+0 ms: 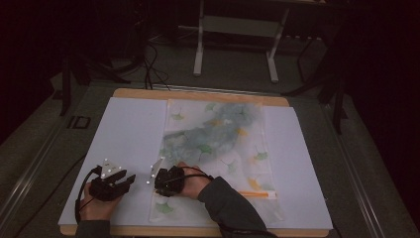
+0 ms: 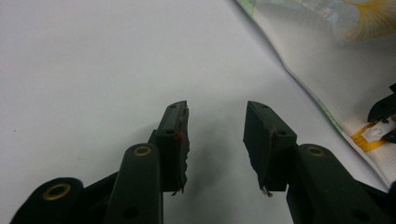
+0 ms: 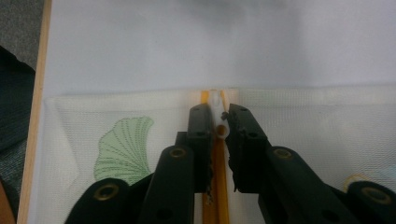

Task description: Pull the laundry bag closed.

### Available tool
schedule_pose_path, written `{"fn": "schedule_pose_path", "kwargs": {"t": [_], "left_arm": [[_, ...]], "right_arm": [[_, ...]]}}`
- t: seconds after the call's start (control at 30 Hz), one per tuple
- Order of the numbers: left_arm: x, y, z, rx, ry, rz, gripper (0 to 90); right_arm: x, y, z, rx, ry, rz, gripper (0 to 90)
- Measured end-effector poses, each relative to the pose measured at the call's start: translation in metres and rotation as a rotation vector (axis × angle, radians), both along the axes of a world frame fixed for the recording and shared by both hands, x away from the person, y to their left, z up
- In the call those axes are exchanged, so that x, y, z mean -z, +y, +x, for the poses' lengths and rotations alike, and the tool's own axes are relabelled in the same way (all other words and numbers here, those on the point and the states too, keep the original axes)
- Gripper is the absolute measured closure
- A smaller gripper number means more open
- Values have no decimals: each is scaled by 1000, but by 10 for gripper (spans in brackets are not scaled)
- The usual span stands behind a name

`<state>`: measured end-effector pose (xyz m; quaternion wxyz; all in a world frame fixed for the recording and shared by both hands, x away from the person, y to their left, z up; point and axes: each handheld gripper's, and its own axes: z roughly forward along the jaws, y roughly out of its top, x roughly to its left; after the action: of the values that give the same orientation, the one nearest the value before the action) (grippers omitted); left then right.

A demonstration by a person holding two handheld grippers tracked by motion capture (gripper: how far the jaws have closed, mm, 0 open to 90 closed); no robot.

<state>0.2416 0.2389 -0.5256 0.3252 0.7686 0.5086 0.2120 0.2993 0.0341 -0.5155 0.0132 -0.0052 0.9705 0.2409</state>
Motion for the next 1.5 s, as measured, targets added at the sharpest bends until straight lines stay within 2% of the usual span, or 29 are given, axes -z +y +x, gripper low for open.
{"fn": "schedule_pose_path", "kwargs": {"t": [0.4, 0.5, 0.7, 0.87, 1.07, 1.13, 1.17, 1.27, 1.5], "left_arm": [[-1, -2, 0, 16, 10, -9, 599], [-1, -1, -1, 21, 15, -10, 599], [-2, -2, -3, 28, 16, -15, 597], [-5, -4, -8, 58, 19, -30, 590], [-6, -8, -11, 84, 35, -60, 573], [-7, -9, -12, 99, 44, -77, 572], [-8, -11, -14, 116, 51, -99, 572], [-9, -14, -16, 125, 59, -108, 573], [-12, -23, -21, 176, 109, -164, 573]], "right_arm": [[1, 1, 1, 12, 24, 5, 836], [-1, -1, 1, 13, 26, 23, 840], [-5, -4, -1, 8, 14, 35, 843], [-8, -7, -3, 8, 1, 39, 844], [-11, -11, -4, 7, -13, 45, 846], [-11, -13, -5, 9, -16, 43, 847], [-10, -15, -5, 10, -19, 44, 847], [-11, -18, -5, 17, -18, 44, 847], [-12, -22, -7, 20, -26, 49, 848]]}}
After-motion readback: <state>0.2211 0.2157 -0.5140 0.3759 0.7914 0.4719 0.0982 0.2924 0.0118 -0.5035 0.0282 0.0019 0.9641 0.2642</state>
